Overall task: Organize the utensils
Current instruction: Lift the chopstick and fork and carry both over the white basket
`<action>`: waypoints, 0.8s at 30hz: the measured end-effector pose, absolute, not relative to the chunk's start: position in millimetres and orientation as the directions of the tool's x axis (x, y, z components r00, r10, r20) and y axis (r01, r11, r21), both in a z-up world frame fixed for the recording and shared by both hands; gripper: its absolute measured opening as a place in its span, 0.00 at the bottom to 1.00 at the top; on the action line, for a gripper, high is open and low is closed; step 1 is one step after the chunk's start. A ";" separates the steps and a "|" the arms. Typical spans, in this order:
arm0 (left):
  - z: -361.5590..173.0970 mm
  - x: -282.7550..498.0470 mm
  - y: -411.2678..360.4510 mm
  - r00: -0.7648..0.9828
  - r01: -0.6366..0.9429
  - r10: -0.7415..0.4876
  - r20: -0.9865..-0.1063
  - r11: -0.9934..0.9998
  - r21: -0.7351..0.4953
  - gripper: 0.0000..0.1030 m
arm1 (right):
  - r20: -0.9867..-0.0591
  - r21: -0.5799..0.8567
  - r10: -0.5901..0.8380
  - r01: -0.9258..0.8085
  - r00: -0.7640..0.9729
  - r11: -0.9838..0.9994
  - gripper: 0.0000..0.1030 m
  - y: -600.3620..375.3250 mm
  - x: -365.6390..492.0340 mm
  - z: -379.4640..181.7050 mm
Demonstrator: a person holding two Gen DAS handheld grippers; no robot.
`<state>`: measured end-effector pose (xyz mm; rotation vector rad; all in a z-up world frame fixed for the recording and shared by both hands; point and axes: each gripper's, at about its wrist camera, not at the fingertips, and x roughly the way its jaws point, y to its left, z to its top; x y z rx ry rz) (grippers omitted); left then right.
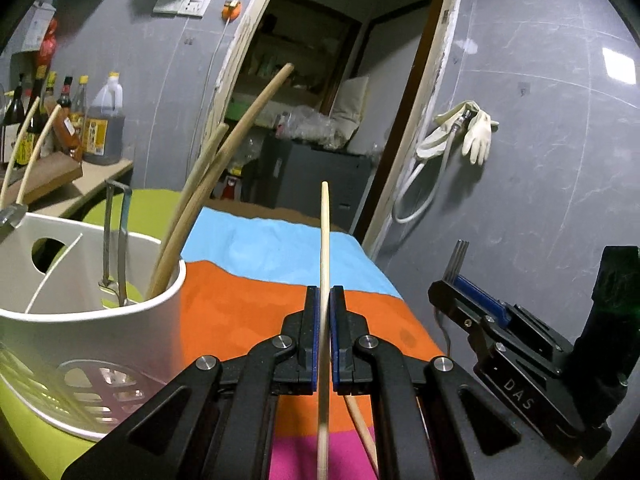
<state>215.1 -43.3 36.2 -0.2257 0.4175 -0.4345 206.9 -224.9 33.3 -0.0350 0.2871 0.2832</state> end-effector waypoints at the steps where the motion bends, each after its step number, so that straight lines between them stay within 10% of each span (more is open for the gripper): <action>1: 38.2 214.3 -42.3 0.827 0.359 -0.449 -0.339 0.885 -0.295 0.03 | -0.280 0.005 0.272 -0.282 0.921 0.959 0.21 -224.2 205.9 33.9; 24: 63.2 187.5 -26.6 0.888 0.383 -0.435 -0.150 0.879 -0.283 0.03 | -0.154 -0.009 0.296 -0.301 0.943 0.954 0.21 -207.9 182.2 64.6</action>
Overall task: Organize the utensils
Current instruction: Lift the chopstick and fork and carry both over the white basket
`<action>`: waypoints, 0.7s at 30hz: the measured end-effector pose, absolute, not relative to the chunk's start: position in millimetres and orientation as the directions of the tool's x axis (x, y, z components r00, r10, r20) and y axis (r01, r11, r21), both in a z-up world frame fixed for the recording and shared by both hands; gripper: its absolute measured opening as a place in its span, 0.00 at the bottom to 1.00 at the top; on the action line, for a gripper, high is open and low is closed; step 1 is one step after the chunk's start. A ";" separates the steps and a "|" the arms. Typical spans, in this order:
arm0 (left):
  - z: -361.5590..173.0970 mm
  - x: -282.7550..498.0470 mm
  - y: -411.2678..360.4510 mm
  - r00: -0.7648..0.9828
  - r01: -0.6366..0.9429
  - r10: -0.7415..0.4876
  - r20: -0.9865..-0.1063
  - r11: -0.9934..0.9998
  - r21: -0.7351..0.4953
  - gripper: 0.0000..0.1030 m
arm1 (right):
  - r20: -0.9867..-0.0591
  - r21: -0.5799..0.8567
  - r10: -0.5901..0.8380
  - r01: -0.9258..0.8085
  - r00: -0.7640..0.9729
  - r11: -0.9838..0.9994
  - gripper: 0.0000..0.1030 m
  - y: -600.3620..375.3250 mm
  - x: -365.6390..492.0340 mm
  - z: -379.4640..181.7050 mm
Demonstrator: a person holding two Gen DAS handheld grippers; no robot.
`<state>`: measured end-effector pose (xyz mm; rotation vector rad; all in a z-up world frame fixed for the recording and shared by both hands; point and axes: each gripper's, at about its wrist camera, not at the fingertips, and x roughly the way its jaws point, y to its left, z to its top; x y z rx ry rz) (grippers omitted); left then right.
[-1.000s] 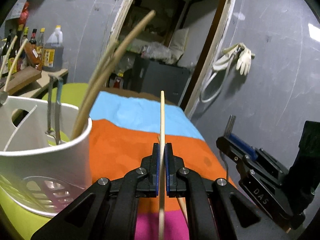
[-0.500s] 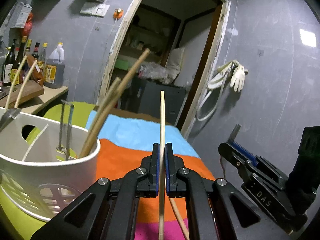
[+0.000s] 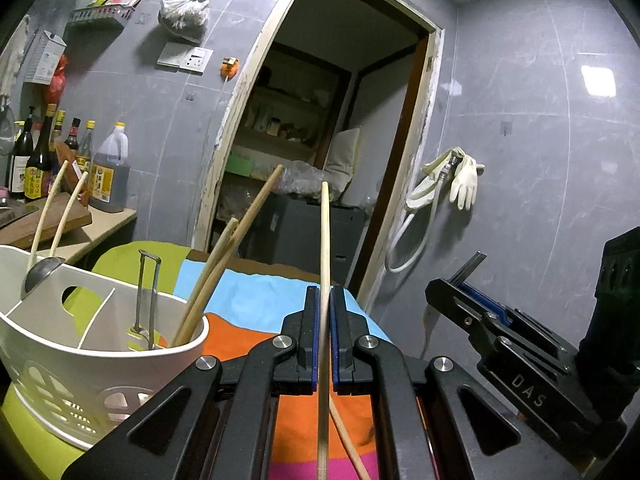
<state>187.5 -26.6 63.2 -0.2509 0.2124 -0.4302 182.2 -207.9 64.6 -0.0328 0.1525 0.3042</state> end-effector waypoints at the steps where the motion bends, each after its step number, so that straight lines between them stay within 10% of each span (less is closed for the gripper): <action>1: 64.8 186.7 -25.8 0.888 0.386 -0.437 -0.142 0.878 -0.283 0.03 | -0.152 -0.009 0.298 -0.303 0.942 0.953 0.21 -207.3 181.7 66.6; 21: 132.7 165.3 83.1 0.968 0.248 -0.247 0.042 0.921 -0.300 0.03 | -0.003 -0.011 0.467 -0.467 0.884 0.884 0.21 -163.2 164.4 136.0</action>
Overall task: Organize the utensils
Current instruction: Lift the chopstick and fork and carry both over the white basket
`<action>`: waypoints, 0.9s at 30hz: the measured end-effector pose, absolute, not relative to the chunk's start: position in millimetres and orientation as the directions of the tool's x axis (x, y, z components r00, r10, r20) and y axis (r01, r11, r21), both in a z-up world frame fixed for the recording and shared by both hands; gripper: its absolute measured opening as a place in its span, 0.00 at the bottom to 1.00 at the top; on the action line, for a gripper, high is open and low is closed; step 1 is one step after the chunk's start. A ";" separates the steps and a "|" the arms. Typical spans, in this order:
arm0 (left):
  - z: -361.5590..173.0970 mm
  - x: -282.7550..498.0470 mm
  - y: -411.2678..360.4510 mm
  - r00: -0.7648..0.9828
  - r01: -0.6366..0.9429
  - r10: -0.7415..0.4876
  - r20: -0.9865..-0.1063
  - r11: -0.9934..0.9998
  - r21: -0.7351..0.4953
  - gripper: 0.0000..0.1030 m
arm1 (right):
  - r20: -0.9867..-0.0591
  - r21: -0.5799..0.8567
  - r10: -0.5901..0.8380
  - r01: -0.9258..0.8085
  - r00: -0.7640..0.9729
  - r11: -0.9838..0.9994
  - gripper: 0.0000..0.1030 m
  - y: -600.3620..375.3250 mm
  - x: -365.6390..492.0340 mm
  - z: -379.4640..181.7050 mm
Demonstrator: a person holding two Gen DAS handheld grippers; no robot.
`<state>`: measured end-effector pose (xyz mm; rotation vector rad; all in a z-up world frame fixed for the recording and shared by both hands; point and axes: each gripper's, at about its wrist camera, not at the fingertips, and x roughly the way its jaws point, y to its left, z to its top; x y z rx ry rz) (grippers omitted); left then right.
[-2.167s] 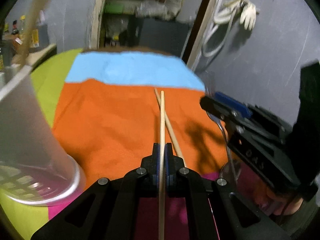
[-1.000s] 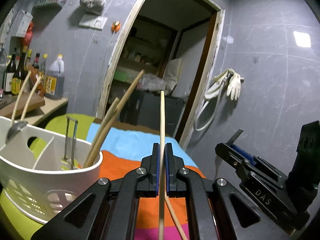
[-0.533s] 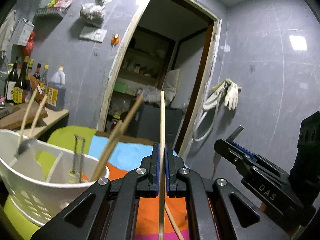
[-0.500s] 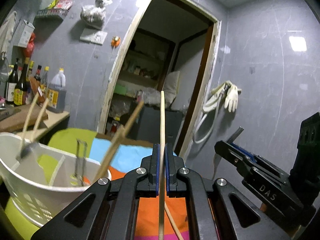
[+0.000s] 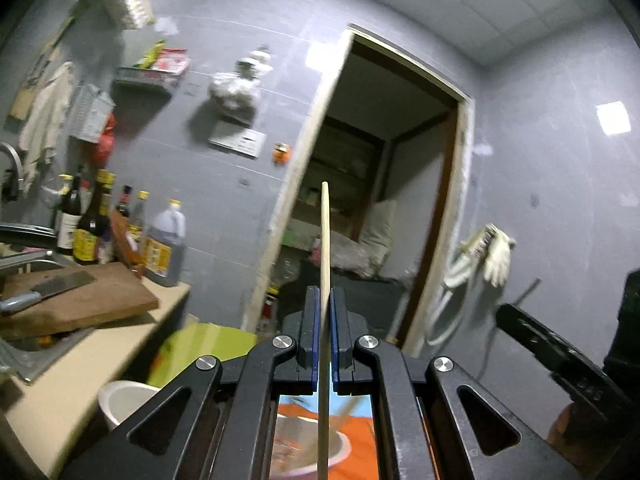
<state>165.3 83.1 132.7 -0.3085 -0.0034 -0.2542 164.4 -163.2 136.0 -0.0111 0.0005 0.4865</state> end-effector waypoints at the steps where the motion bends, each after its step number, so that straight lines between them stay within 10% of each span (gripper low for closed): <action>1: 134.8 166.8 93.0 0.973 0.230 -0.228 0.044 0.924 -0.307 0.03 | 0.008 -0.012 0.484 -0.484 0.875 0.875 0.21 -157.2 164.5 140.4; 27: 91.6 205.7 164.3 0.999 0.033 -0.032 0.010 0.928 -0.372 0.03 | -0.033 -0.009 0.534 -0.534 0.845 0.845 0.21 -72.1 203.6 121.7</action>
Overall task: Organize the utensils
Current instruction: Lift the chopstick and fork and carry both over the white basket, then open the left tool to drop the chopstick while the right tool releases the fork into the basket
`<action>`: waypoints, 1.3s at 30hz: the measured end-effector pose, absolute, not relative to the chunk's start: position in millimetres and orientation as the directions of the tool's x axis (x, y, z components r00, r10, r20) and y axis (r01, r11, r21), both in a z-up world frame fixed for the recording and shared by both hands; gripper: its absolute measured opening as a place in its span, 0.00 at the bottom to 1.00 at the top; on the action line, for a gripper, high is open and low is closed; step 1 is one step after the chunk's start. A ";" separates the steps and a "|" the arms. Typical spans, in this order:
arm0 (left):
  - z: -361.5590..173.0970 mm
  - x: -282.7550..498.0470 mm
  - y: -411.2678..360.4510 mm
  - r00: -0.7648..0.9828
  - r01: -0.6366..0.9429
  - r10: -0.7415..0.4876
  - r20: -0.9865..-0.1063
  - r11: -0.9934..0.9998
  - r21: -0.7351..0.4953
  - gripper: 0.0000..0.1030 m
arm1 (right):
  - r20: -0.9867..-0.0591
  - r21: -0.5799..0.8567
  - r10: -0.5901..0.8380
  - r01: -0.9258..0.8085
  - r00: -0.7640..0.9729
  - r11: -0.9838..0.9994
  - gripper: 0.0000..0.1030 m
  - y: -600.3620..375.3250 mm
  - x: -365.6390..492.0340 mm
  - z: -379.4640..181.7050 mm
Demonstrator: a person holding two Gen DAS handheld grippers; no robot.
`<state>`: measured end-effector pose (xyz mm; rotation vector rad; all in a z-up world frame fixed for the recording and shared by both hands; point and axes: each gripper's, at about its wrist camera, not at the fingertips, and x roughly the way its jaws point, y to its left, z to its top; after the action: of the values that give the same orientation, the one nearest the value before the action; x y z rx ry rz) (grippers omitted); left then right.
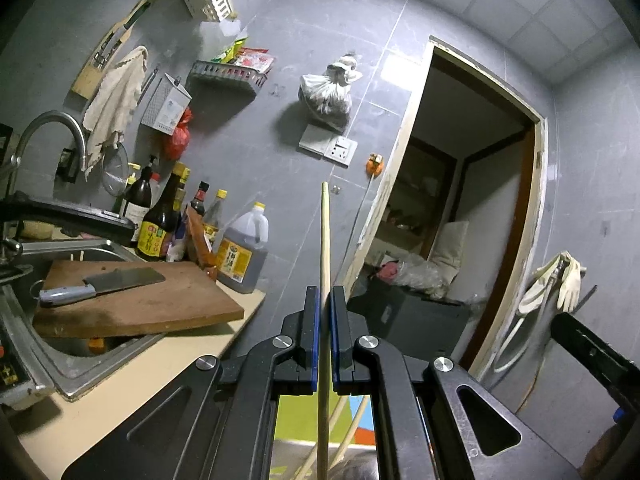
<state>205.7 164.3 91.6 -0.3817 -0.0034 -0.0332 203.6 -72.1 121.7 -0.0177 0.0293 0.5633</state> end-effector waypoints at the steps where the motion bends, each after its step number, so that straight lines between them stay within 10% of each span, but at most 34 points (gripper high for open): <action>1: 88.8 205.3 163.8 1.000 0.029 -0.030 0.005 0.928 -0.371 0.03 | -0.043 -0.010 0.529 -0.530 0.847 0.848 0.21 -71.2 205.2 118.5; 23: 57.3 193.9 146.5 0.991 0.042 -0.081 -0.107 0.944 -0.328 0.05 | -0.161 0.041 0.525 -0.526 0.836 0.850 0.27 -80.1 212.5 85.3; 28: 57.9 186.5 147.6 0.991 0.057 -0.096 -0.094 0.934 -0.353 0.31 | -0.145 0.037 0.536 -0.537 0.832 0.843 0.31 -82.0 208.0 86.9; 39: 78.8 163.4 133.1 0.992 0.079 -0.107 -0.066 0.940 -0.333 0.50 | -0.065 0.037 0.545 -0.543 0.836 0.839 0.65 -103.7 186.4 104.4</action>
<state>163.4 133.1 78.8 -0.3358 0.0836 -0.0948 186.4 -103.7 104.4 0.0175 0.0737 0.5759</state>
